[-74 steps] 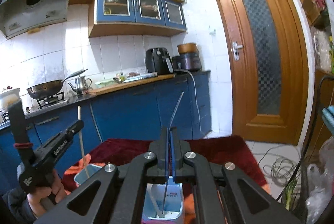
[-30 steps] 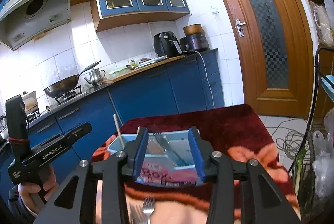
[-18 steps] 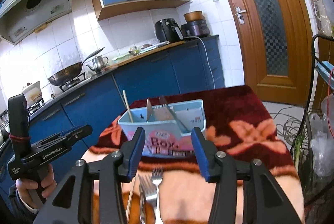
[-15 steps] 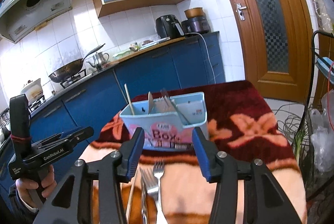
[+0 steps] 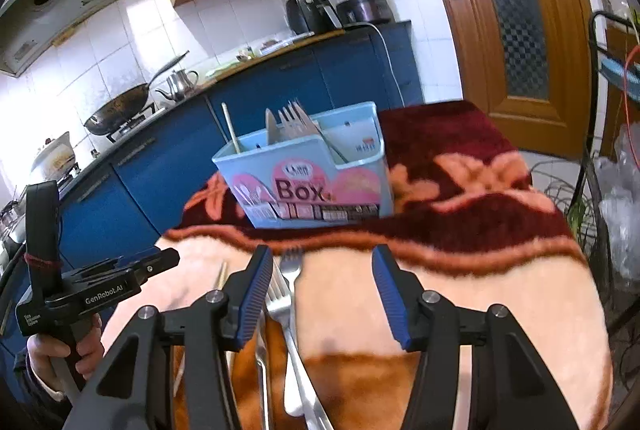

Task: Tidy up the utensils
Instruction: 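Grasp a white stick with the left gripper while the right grasps a steel knife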

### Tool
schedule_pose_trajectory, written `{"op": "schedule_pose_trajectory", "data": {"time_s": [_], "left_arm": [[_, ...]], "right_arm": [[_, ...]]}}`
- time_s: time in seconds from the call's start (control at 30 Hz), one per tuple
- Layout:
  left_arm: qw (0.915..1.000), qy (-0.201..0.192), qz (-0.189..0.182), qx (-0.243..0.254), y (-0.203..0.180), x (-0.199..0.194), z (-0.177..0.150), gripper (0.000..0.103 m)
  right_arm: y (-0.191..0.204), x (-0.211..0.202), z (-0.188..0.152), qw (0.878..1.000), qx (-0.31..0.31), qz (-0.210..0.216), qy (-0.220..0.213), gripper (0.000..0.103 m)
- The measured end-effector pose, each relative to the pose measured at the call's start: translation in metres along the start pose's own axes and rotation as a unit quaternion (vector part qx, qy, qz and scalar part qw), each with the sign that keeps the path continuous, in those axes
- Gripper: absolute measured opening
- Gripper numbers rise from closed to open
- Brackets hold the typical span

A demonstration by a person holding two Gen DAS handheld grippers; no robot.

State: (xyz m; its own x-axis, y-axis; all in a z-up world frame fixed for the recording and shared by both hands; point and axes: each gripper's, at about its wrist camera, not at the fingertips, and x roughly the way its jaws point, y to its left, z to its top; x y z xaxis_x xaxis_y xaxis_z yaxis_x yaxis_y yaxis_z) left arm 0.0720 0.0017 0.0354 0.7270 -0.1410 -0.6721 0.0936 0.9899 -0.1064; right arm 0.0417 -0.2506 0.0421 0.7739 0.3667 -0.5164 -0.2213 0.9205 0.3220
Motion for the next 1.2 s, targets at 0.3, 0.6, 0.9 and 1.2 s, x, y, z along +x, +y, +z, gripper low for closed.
{"op": "schedule_pose_trajectory", "data": {"time_s": [0.3,0.6,0.9,1.2], "left_arm": [[0.9988,0.049,0.007,0.005,-0.004,0.025,-0.015,0.042],[0.9968,0.079,0.01,0.009,-0.007,0.041,-0.021,0.042],[0.995,0.1,-0.004,0.004,-0.006,0.052,-0.024,0.041],[0.9946,0.097,-0.033,-0.017,0.002,0.053,-0.017,0.006]], "right_arm": [[-0.015,0.011,-0.013,0.999,0.016,-0.013,0.025,0.057],[-0.026,0.017,-0.02,0.999,0.029,-0.015,0.038,0.058],[-0.031,0.019,-0.021,0.998,0.034,-0.016,0.043,0.058],[-0.025,0.018,-0.022,0.998,0.027,-0.014,0.05,0.058]]}}
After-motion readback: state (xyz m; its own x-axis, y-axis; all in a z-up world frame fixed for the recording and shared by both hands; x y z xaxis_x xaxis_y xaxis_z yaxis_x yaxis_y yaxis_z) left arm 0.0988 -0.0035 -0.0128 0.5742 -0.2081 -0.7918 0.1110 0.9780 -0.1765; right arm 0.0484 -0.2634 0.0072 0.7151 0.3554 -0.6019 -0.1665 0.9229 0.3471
